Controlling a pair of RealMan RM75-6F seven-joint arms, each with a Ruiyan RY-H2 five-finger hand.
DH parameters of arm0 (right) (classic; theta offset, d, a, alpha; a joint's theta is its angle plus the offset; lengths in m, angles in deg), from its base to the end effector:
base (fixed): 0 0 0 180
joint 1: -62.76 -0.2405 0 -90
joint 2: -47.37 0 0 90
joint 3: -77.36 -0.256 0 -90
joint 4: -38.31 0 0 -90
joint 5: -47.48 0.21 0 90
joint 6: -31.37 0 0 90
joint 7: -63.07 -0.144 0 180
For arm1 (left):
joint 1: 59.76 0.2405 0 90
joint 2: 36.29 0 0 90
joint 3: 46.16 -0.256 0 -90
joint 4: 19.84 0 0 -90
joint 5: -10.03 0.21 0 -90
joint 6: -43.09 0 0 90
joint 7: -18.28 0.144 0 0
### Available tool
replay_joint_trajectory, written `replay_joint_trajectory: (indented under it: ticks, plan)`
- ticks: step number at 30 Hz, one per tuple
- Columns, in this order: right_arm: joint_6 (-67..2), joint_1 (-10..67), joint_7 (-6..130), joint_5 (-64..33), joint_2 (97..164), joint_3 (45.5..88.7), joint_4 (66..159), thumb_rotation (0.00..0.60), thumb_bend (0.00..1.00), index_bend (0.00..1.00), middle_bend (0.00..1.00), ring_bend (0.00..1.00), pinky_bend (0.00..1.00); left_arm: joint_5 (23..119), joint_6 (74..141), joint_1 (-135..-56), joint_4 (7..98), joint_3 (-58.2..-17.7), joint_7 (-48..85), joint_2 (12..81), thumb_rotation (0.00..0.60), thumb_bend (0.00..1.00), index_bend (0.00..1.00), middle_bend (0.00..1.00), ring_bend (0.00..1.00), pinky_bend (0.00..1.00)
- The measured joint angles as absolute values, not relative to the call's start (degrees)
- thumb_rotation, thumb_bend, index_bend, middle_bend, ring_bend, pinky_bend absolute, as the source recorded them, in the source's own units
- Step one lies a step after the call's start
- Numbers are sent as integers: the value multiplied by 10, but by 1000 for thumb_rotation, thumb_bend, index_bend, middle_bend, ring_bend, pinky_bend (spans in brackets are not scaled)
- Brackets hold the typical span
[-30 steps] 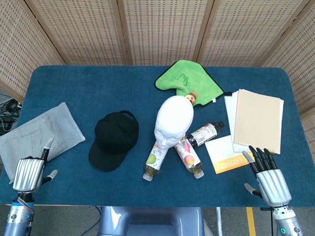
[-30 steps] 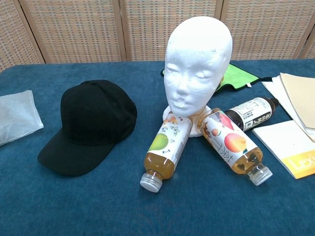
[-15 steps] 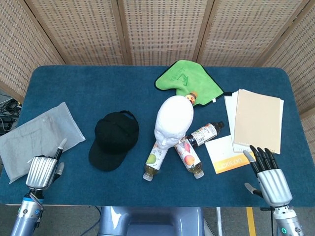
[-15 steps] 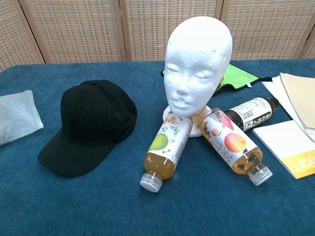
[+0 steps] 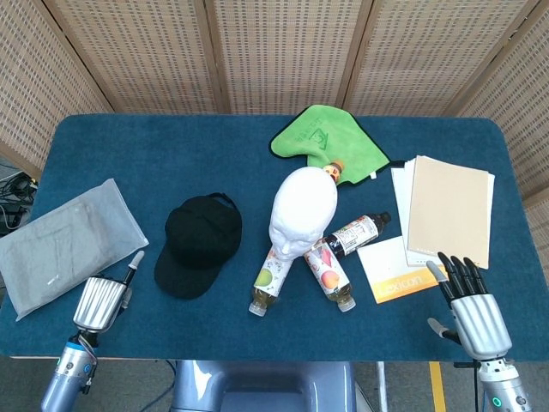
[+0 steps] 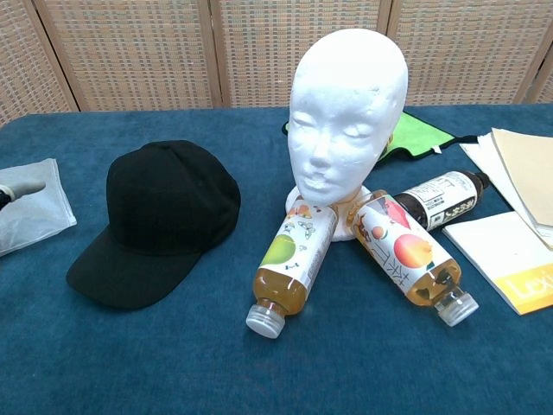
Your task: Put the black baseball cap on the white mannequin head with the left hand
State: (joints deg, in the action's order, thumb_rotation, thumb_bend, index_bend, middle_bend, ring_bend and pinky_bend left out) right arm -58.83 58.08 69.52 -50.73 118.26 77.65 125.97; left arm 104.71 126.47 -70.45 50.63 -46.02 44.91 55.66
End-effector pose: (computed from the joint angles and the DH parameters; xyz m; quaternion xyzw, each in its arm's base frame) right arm -0.2871 -0.1654 0.1211 0.6578 -0.3069 0.4171 0.5470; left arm -0.2812 0.1987 0.0126 -0.7222 -0.2108 -0.3235 0.5739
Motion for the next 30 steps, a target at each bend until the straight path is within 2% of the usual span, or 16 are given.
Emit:
replay_joint_trajectory:
  ticks: [8,14,30]
  plan:
    - [-591,581,694,-508,1183,776,1259,600,39,95,0,0,0,1068,1264,-726,399,-464,425,608,600,428,75,922,865,788]
    - [-592,581,694,-507,1184,775,1257,600,39,95,0,0,0,1072,1260,-738,361,-466,413,634,600,429,141,922,865,788]
    - [-597,582,688,-506,1183,772,1257,600,39,93,0,0,0,1092,1262,-761,285,-483,396,690,600,431,143,922,865,788]
